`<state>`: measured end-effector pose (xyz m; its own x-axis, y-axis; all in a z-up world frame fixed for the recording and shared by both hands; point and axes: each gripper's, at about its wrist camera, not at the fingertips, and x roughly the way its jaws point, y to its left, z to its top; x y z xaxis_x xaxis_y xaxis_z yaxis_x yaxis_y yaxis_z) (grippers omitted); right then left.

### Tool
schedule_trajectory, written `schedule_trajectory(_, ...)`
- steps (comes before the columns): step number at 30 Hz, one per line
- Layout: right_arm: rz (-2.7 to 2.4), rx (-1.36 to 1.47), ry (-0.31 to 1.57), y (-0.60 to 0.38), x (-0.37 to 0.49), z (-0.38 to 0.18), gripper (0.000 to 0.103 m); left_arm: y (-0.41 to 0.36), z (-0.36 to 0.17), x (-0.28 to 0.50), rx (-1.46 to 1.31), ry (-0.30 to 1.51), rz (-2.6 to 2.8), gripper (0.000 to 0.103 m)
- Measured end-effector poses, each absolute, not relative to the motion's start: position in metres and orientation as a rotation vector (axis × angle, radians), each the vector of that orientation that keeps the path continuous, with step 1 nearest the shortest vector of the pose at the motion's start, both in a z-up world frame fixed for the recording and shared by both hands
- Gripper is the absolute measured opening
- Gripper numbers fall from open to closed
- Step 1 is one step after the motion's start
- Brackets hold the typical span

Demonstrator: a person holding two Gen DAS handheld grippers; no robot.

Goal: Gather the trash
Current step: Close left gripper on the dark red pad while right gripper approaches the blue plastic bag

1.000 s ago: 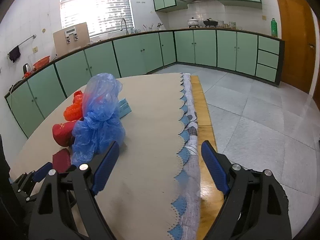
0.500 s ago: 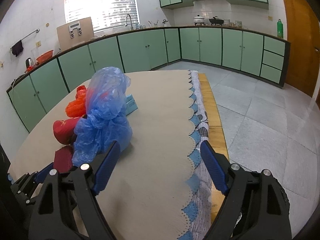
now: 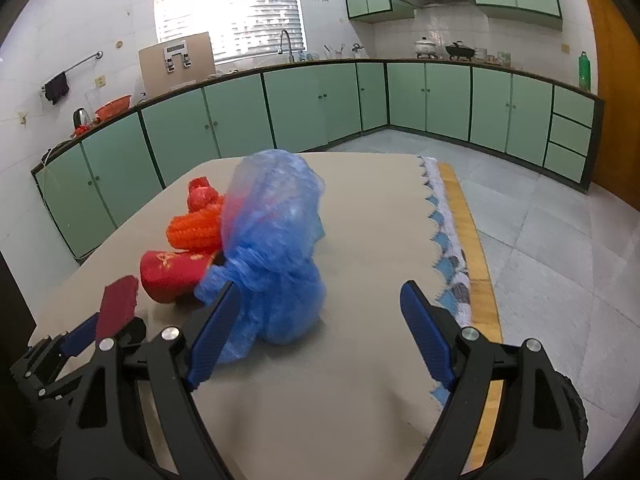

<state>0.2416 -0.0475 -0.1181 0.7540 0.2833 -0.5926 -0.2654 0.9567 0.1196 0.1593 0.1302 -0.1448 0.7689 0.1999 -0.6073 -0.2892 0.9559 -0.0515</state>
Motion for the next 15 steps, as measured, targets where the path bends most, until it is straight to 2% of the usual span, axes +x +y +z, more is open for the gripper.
schedule_trajectory(10, 0.313, 0.011, 0.662, -0.028, 0.261, -0.12, 0.08, 0.144, -0.139, 0.169, -0.137, 0.619, 0.29, 0.054)
schedule_trajectory(13, 0.34, 0.008, 0.677, -0.022, 0.266, -0.121, 0.07, 0.149, -0.139, 0.168, -0.141, 0.616, 0.301, 0.054)
schedule_trajectory(15, 0.37, 0.012, 0.701, -0.018, 0.269, -0.123, 0.055, 0.151, -0.138, 0.168, -0.138, 0.614, 0.308, 0.054)
